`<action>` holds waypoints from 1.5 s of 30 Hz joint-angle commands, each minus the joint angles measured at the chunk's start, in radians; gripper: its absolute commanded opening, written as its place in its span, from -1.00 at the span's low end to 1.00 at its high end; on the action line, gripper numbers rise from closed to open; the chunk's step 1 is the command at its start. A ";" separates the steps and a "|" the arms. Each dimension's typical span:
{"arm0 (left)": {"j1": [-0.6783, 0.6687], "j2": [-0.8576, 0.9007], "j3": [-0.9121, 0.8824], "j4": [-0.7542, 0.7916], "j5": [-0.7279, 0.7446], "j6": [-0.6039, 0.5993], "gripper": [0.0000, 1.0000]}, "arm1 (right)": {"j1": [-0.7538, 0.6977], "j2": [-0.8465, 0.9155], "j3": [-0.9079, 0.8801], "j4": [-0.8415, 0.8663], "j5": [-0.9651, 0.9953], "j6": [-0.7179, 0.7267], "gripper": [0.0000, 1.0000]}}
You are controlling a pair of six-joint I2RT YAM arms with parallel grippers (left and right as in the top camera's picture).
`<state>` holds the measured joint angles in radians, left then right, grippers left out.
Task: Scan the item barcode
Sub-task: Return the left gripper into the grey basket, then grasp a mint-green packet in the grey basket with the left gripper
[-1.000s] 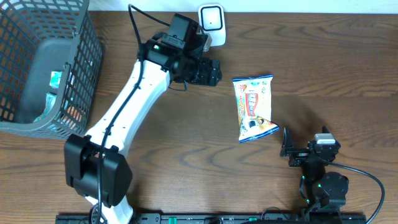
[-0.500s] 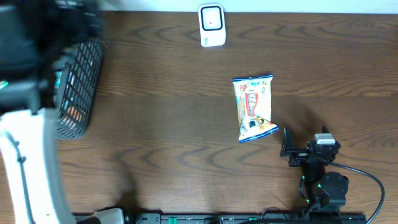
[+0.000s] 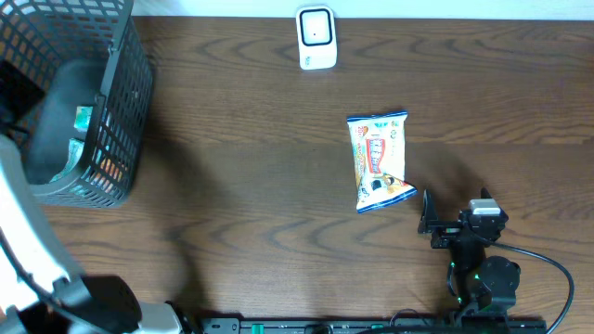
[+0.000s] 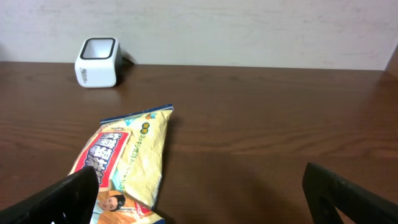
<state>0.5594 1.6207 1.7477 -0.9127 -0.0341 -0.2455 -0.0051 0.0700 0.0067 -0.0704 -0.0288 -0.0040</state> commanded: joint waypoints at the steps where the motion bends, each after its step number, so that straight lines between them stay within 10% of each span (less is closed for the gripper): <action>1: -0.002 0.075 -0.031 -0.050 -0.158 -0.211 0.54 | -0.005 -0.004 -0.001 -0.004 0.001 0.010 0.99; 10: -0.002 0.254 -0.031 -0.108 -0.190 -0.314 0.55 | -0.005 -0.004 -0.001 -0.004 0.000 0.010 0.99; 13: -0.002 0.272 -0.032 -0.109 -0.103 -0.357 0.96 | -0.005 -0.004 -0.001 -0.004 0.000 0.010 0.99; 25: 0.015 0.318 -0.038 -0.103 -0.066 -0.357 0.97 | -0.005 -0.004 -0.001 -0.004 0.001 0.010 0.99; 45: 0.031 0.406 -0.093 -0.086 -0.043 -0.062 0.96 | -0.005 -0.004 -0.001 -0.004 0.000 0.010 0.99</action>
<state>0.5900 1.9667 1.6676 -0.9951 -0.0799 -0.3904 -0.0055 0.0700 0.0067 -0.0704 -0.0288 -0.0040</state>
